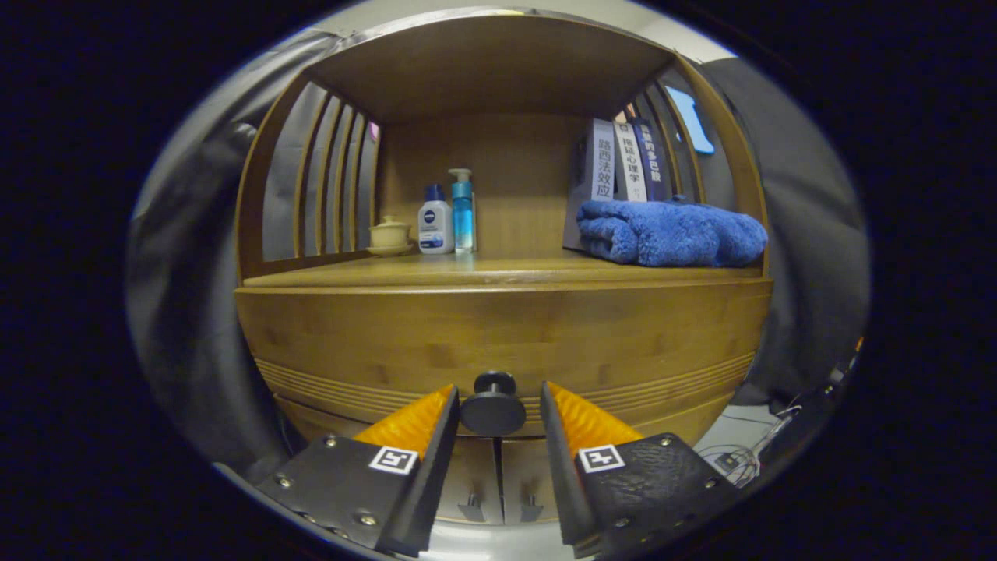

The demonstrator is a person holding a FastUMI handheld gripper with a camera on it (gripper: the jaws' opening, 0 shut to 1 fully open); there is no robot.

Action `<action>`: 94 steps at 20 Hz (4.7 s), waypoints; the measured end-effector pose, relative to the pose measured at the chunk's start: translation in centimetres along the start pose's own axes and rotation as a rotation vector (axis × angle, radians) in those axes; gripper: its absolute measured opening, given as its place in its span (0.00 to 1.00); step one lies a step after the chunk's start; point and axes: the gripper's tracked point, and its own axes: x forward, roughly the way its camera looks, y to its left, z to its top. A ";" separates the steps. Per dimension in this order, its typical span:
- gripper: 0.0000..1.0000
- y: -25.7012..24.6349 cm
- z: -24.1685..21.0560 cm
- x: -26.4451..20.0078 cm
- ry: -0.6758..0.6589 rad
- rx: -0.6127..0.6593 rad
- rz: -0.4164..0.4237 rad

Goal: Pull open the drawer, take out the items inside it, and place them on the countertop above the cabinet.

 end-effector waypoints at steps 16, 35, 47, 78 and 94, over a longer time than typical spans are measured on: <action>0.31 -0.7 -1.3 -4.0 0.085 0.069 0.001; 0.31 -1.7 -4.8 -17.3 0.148 0.097 0.024; 0.46 -2.2 3.5 -21.6 0.071 0.056 0.047; 0.42 -2.9 -4.3 -6.9 1.011 -0.219 0.057; 0.33 -1.7 12.5 -4.3 0.594 -0.073 0.078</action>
